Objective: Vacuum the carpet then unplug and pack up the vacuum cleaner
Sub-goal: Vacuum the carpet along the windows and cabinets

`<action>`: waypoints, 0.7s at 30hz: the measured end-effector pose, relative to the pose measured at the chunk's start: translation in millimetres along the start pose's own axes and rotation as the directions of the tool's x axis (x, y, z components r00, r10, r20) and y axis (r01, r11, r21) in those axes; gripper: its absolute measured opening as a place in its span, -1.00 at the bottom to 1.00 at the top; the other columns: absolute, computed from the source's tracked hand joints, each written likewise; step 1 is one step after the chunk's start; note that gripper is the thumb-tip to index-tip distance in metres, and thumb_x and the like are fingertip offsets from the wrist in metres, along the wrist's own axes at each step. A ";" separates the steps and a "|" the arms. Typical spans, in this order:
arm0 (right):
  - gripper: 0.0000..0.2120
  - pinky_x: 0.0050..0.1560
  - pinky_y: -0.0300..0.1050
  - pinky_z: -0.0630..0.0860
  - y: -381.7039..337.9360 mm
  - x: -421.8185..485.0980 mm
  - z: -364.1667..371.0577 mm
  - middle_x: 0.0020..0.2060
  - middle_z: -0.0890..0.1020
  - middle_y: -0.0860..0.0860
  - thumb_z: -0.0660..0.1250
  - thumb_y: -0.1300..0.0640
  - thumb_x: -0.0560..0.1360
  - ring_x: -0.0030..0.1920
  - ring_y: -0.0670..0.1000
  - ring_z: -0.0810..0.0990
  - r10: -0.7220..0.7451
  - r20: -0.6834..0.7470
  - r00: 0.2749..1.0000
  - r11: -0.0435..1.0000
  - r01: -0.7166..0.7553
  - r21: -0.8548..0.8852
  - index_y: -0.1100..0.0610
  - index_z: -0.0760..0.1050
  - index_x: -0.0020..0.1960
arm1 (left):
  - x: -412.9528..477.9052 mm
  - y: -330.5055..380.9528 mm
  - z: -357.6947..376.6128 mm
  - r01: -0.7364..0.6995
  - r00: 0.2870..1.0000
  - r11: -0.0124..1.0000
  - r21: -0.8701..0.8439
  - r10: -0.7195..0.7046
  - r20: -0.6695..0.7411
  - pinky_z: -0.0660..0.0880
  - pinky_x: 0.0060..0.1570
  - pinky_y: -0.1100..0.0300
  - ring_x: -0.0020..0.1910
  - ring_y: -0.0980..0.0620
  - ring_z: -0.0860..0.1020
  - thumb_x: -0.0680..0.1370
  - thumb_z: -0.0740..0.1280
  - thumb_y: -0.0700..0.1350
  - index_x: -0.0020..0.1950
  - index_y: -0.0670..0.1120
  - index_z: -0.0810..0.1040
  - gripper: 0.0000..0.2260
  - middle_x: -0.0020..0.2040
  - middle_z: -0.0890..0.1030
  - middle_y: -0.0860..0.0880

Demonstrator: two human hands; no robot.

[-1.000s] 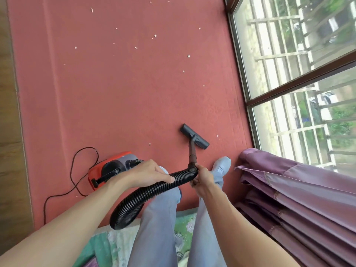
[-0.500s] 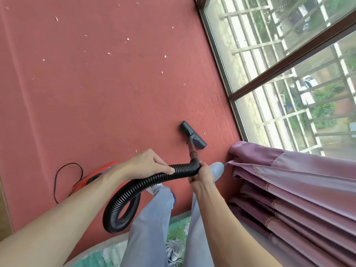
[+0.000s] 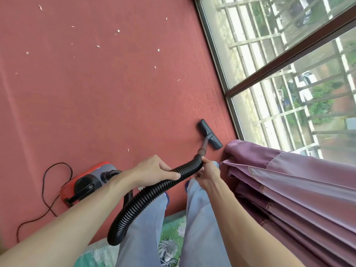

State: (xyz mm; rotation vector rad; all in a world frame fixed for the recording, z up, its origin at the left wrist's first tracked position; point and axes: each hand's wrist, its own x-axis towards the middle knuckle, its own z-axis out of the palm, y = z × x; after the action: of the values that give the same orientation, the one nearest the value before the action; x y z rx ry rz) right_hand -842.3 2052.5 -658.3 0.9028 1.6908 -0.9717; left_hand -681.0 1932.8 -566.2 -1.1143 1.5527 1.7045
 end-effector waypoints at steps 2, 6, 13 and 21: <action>-0.91 -0.47 -0.20 0.27 -5.4 2.1 -6.0 -0.39 0.38 0.08 0.28 0.20 0.57 -0.46 -0.04 0.25 0.006 0.017 1.000 1.000 -0.006 -0.020 0.21 0.41 -0.06 | 2.6 5.3 7.0 0.000 0.999 1.000 -0.008 0.000 0.032 0.35 -0.48 0.41 -0.54 0.21 0.45 0.50 0.44 0.16 -0.13 -0.03 0.74 -0.73 -0.48 0.50 0.12; -0.84 -0.47 -0.20 0.32 -2.6 -7.8 -7.5 -0.43 0.34 0.06 0.27 0.15 0.58 -0.50 -0.05 0.29 0.083 0.096 0.992 0.996 -0.081 -0.023 0.16 0.38 -0.15 | -0.7 17.3 -3.1 0.056 0.986 0.998 -0.015 -0.053 0.161 0.41 -0.41 0.31 -0.50 0.12 0.48 0.44 0.48 0.16 -0.29 -0.02 0.67 -0.73 -0.47 0.50 0.08; -0.86 -0.35 -0.16 0.36 2.1 -6.2 2.0 -0.33 0.41 0.10 0.29 0.16 0.57 -0.38 -0.01 0.35 0.125 0.153 0.980 0.992 -0.123 -0.023 0.21 0.43 0.07 | 4.4 15.1 -44.6 0.148 0.951 0.987 0.067 -0.161 0.265 0.46 -0.34 0.24 -0.39 0.01 0.55 0.39 0.48 0.20 -0.11 -0.01 0.75 -0.70 -0.34 0.64 0.02; -0.85 -0.45 -0.21 0.26 -50.0 23.0 12.4 -0.43 0.31 0.03 0.30 0.06 0.57 -0.46 -0.06 0.24 -0.017 0.090 0.996 0.999 0.020 -0.034 0.15 0.44 -0.05 | 44.9 30.8 2.0 0.012 1.000 1.000 0.029 -0.012 0.004 0.40 -0.39 0.29 -0.45 0.09 0.50 0.53 0.40 0.15 -0.24 -0.11 0.58 -0.66 -0.38 0.54 0.00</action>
State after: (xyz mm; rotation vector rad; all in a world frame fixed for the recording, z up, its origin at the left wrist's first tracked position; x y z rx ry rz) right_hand -888.6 2023.8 -673.2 0.8102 1.6380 -0.9784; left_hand -729.4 1924.5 -589.5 -1.1026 1.5610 1.6701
